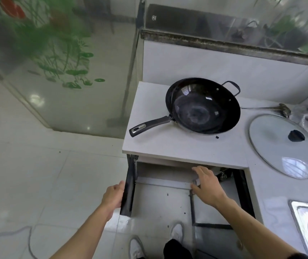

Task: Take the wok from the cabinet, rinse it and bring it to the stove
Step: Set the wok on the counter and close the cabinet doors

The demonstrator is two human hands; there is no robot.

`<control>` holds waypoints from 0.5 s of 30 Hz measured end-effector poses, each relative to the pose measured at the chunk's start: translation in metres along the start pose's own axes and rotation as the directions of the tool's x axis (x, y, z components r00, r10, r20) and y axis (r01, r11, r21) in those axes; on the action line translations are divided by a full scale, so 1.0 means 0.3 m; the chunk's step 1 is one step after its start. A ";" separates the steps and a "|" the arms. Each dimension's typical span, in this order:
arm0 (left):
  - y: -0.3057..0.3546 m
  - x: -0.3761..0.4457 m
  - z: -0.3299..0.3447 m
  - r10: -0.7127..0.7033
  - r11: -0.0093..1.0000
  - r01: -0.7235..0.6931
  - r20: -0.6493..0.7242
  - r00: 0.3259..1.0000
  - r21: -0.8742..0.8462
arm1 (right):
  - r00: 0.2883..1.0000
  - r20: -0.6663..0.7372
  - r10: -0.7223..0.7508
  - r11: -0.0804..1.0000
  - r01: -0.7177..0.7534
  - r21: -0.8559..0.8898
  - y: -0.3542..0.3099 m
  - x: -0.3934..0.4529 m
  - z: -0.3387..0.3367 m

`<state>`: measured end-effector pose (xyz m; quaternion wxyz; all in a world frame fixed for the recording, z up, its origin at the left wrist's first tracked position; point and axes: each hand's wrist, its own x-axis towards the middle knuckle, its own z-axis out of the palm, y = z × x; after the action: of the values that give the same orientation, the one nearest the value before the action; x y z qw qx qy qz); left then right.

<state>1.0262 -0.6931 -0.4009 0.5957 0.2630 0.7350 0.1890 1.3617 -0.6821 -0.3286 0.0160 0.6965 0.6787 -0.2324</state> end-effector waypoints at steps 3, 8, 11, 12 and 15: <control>0.033 -0.048 0.058 -0.037 0.994 0.040 0.028 0.999 -0.106 | 1.000 0.005 -0.003 0.999 0.003 -0.036 0.035 0.032 -0.017; 0.040 -0.065 0.170 -0.108 0.951 0.123 0.067 0.992 -0.284 | 0.997 0.061 0.043 0.992 -0.035 -0.118 0.103 0.117 -0.047; 0.047 -0.076 0.244 -0.144 0.912 0.159 0.067 0.987 -0.378 | 0.993 0.097 0.072 0.984 -0.054 -0.171 0.147 0.160 -0.058; 0.050 -0.078 0.267 -0.152 0.896 0.169 0.075 0.986 -0.411 | 0.991 0.113 0.077 0.982 -0.056 -0.178 0.158 0.171 -0.058; 0.066 -0.078 0.329 -0.181 0.834 0.213 0.113 0.977 -0.509 | 0.988 0.140 0.067 0.980 -0.039 -0.195 0.183 0.193 -0.043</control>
<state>1.1291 -0.6952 -0.3925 0.6824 0.0212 0.6618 0.3097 1.4162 -0.6277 -0.3531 0.1389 0.6906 0.6761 -0.2160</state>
